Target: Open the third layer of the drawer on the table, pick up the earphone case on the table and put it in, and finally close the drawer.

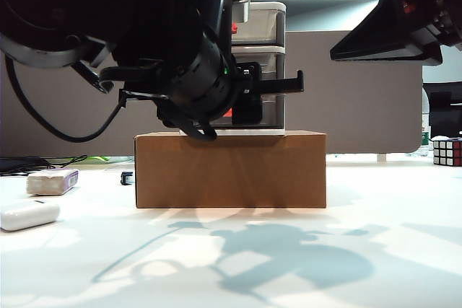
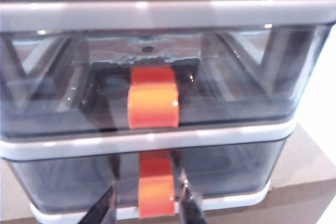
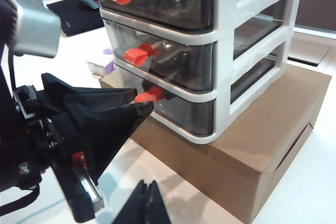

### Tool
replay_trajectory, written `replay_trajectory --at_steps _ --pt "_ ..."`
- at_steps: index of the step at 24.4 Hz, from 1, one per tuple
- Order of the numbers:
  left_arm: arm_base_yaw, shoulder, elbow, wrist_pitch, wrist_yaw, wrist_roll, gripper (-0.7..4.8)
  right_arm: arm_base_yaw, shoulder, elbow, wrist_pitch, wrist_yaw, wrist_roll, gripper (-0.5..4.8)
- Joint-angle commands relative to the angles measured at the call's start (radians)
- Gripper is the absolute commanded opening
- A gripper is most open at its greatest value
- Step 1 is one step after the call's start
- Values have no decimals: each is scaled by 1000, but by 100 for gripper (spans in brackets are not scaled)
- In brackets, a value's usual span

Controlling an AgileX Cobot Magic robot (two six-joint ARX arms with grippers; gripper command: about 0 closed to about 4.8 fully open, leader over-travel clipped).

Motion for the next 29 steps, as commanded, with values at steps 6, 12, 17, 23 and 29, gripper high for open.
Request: replay_trajectory --at_steps 6,12,17,23,29 --pt "37 -2 5 -2 64 -25 143 0 -2 6 17 2 -4 -5" --pt "51 -2 8 -1 82 -25 143 0 -2 6 17 2 -4 -5" --pt "51 -2 9 -2 85 -25 52 0 -2 6 17 2 -4 -5" --pt "51 -2 9 -3 101 -25 -5 0 -2 6 18 2 -4 -5" --pt "51 -2 9 -4 101 -26 -6 0 54 19 129 -2 5 -5"
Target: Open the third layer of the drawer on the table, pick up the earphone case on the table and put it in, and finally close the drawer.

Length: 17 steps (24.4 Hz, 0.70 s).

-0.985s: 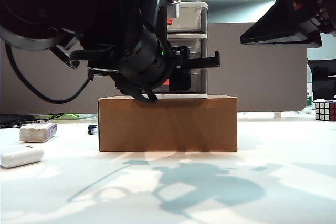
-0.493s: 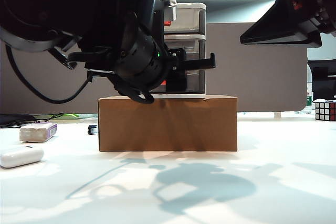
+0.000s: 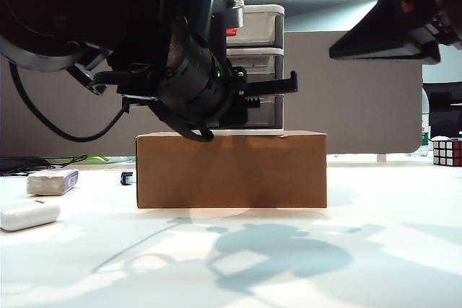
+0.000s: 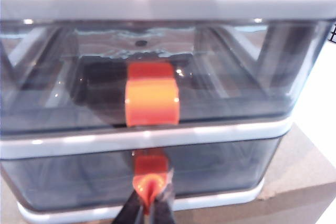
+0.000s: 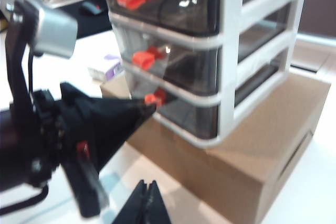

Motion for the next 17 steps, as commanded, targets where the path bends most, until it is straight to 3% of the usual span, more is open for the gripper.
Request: replay_trajectory --at_steps 1,9,17 --pt "2 -2 7 3 3 -2 -6 0 73 47 97 -3 6 -5" --pt "1 -2 7 -23 6 -57 -6 -6 354 285 79 -142 5 -5" --pt "1 -2 7 -24 11 -60 -6 -34 469 386 33 -253 8 -6"
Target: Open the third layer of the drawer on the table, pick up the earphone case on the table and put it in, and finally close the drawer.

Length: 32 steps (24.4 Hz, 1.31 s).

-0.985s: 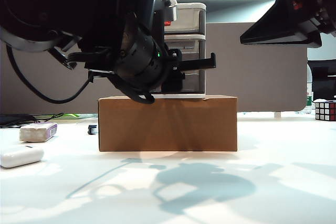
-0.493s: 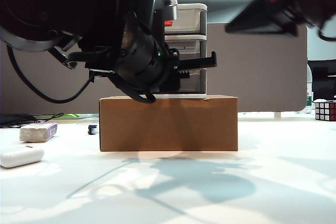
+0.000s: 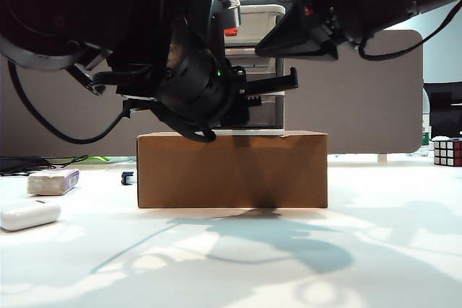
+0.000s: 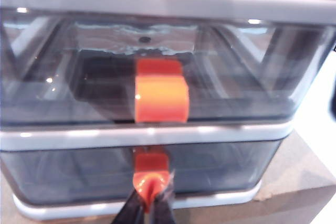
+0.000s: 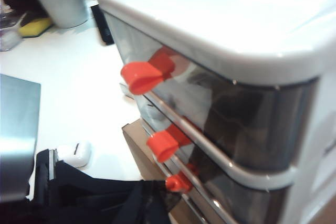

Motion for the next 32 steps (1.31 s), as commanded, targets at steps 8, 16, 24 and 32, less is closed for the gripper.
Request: replay_trajectory --at_steps 8,16,24,32 --pt "-7 -2 5 -13 17 -3 -6 -69 42 42 -8 -27 16 -5" --pt "-66 -2 0 -40 -44 -3 -6 -71 43 42 -1 -3 16 -6" --pt "-137 -4 -9 -81 -97 -35 -6 -71 42 42 -2 -4 16 -5" --pt "-241 -69 -105 -127 -173 -183 -6 -71 42 42 -2 -7 19 -5"
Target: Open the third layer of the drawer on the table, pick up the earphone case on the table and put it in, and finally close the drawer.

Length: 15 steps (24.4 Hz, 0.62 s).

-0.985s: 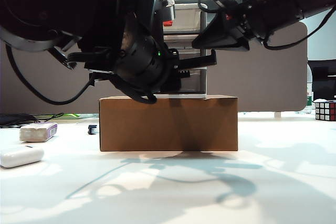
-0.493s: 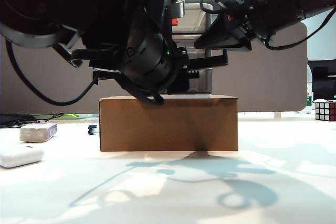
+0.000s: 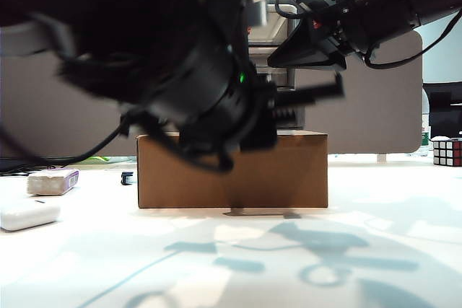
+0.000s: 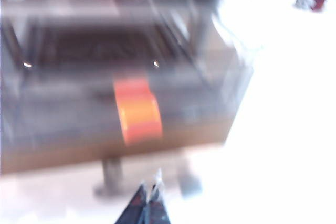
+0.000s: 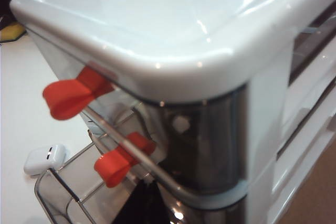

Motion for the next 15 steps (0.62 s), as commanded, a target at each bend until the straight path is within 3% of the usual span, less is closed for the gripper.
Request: replay_trajectory --at_steps 1,10,15 --pt "-30 -45 -38 -7 -42 -40 -6 0 -3 4 17 6 5 -5" --pt "-79 -106 -58 -33 -84 -28 -6 0 -3 4 13 5 12 -6" --pt "-89 -167 -58 -133 -109 50 -6 0 -3 4 7 3 11 -5"
